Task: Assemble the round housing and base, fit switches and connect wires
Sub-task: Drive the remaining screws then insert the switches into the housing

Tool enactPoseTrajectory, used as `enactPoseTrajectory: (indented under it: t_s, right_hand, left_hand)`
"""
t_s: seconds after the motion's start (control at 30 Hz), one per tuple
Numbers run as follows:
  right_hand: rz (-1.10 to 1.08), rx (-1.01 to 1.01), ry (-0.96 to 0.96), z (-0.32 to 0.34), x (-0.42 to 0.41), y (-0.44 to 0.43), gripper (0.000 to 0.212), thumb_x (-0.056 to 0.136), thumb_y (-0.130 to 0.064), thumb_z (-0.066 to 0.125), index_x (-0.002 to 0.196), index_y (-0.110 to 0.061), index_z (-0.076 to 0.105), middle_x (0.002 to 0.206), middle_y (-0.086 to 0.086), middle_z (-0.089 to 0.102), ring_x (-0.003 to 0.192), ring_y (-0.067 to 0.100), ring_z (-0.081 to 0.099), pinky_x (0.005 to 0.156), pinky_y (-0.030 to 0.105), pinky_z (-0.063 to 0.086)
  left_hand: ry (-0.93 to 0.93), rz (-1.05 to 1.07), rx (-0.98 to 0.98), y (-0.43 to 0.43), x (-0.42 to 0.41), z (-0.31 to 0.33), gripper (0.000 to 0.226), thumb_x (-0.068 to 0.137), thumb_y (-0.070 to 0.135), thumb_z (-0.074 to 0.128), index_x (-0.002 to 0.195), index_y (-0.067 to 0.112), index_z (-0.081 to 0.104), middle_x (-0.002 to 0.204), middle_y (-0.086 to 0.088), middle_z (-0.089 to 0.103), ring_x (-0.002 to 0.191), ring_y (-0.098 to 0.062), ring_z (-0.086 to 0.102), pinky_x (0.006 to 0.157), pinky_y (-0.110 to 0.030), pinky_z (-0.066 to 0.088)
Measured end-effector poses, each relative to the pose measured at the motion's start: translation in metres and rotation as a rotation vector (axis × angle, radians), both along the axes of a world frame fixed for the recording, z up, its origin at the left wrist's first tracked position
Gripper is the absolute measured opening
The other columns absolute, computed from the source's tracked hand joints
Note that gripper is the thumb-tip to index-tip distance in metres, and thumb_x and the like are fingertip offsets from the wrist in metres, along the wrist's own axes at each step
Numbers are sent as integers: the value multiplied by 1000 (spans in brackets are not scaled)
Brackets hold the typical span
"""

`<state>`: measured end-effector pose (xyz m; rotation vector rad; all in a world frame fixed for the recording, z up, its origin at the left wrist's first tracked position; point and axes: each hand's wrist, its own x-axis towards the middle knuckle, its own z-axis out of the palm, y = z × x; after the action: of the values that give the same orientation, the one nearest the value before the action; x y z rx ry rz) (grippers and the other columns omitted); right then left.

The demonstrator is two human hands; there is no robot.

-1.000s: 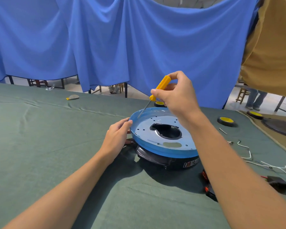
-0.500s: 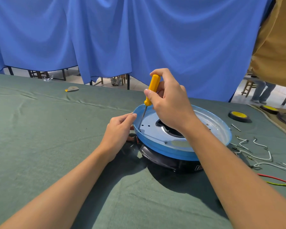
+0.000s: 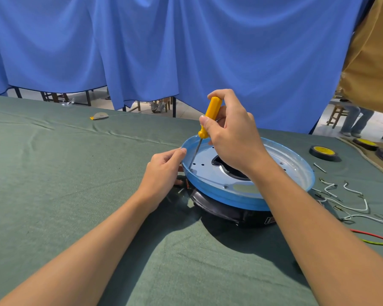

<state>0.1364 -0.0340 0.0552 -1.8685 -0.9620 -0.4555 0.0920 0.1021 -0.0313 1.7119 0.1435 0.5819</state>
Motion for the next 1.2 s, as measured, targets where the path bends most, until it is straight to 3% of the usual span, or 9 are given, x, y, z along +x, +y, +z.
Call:
enactPoseTrajectory:
  t_s: [0.13,0.37,0.53,0.67,0.83,1.0,1.1,1.2]
  right_hand:
    - [-19,-18,-19,-1,0,-2,27,97,-23,56,121,-22,44,88,-1,53,89,28,57,76,46,56]
    - [-60,22,-4,-2,2,-1,26,98,-23,54,122,-21,44,82,-9,49,91,29,58,76,47,56]
    - [-57,-21,-31,-4,2,-1,26,98,-24,54,122,-21,43,81,-8,49,81,18,56,71,40,58]
    - [-63,16,-16,-3,3,0,27,98,-23,53,122,-21,43,83,-11,47,91,27,58,75,45,57]
    - [-49,-17,-16,-4,4,-1,28,99,-23,52,125,-22,41,88,-6,47,93,26,55,76,43,57]
    - [-33,-39,-70,-3,6,-1,28,97,-22,55,123,-19,44,81,-6,51,73,14,56,60,17,49]
    - [-32,-86,-145,-1,4,2,29,96,-23,57,122,-18,46,76,-2,55,67,15,57,59,24,47]
    - [-77,-106,-238,-1,3,9,32,94,-28,60,122,-17,49,62,-11,40,59,8,46,56,25,37]
  left_hand:
    - [-6,-9,-11,-2,-1,1,47,103,35,45,72,58,72,86,27,73,85,7,67,74,-34,59]
    - [-24,-3,-16,-1,-2,1,44,102,33,47,72,45,76,87,19,75,84,3,68,61,-23,58]
    - [-18,0,-27,-1,-1,1,42,102,32,48,73,46,75,89,17,75,86,-3,70,66,-33,60]
    - [-8,10,-18,0,0,0,41,102,34,47,73,46,74,89,20,74,90,-5,69,70,-36,62]
    - [4,16,-4,-1,0,1,45,103,34,47,71,52,74,89,20,75,88,-2,70,77,-43,62]
    - [13,40,2,-1,1,0,40,102,35,47,75,45,75,91,16,75,90,-8,71,78,-44,60]
    - [11,39,-5,0,2,-1,34,102,34,47,84,36,76,93,9,76,94,-15,71,75,-41,60]
    - [1,25,3,0,1,-2,35,103,32,46,86,31,77,92,7,77,90,-13,72,68,-34,59]
